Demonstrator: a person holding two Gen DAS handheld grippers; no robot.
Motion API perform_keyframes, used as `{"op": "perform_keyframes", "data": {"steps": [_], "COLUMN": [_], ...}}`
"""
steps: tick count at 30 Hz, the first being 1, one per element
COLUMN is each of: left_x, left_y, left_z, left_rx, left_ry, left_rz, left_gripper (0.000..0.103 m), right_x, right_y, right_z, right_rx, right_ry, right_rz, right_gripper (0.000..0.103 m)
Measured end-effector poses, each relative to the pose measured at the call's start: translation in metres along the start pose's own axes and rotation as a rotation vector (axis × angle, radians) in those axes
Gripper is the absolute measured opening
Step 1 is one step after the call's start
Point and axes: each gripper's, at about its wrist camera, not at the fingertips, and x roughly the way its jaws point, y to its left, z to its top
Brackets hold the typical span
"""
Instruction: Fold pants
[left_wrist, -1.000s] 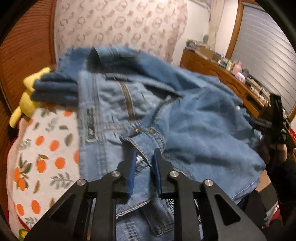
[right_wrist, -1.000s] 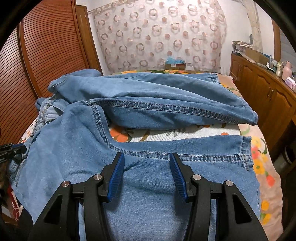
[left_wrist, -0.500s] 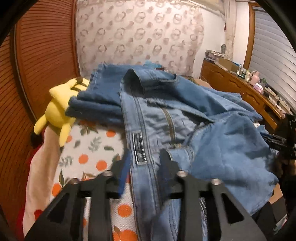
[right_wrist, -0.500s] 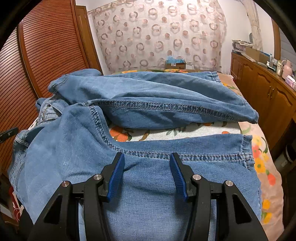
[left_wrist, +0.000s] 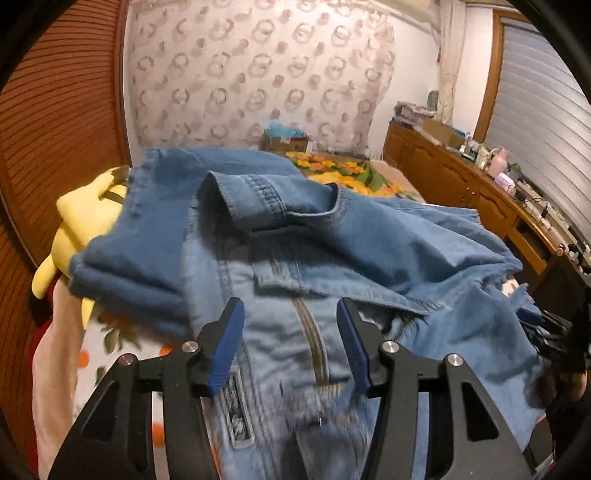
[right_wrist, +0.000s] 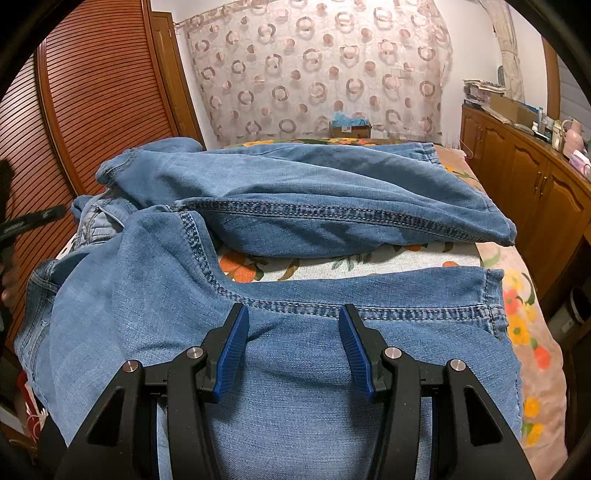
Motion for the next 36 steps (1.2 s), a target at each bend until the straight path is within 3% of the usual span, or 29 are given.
{"op": "perform_keyframes", "data": {"steps": [10,12,17,18,20,23,25,34,36], "left_x": [0.044,0.045,0.048,0.047,0.046,0.039,0.031,-0.049,-0.060], "left_y": [-0.009,-0.012,-0.011,-0.008,-0.004,-0.003,-0.005,0.002,0.005], "left_z": [0.011,0.011,0.017,0.018,0.020,0.020,0.016,-0.008,-0.017], "left_rx": [0.023,0.034,0.014,-0.004,-0.023,-0.021,-0.008,-0.026,-0.035], "left_ry": [0.103,0.108,0.093,0.088,0.080,0.058,0.041,-0.111,-0.109], "left_rz": [0.071,0.075,0.070,0.054,0.046,0.035,0.031,0.024,0.020], "left_gripper": [0.051,0.044,0.042,0.040,0.022,0.009,0.007,0.006,0.006], "right_x": [0.000,0.000,0.001,0.001,0.002,0.002,0.002,0.003,0.003], "right_y": [0.001,0.002,0.004,0.004,0.004,0.004,0.004,0.005,0.006], "right_z": [0.000,0.000,0.000,0.001,0.001,0.001,0.001,0.001,0.001], "right_rx": [-0.001,0.000,-0.002,-0.002,-0.003,-0.003,-0.003,-0.001,0.002], "right_ry": [-0.004,-0.005,-0.006,-0.006,-0.005,-0.006,-0.007,-0.004,-0.003], "right_rz": [0.000,0.000,-0.003,-0.003,0.000,0.000,-0.001,-0.001,-0.001], "right_gripper": [0.053,0.053,0.053,0.053,0.053,0.053,0.053,0.053,0.053]}}
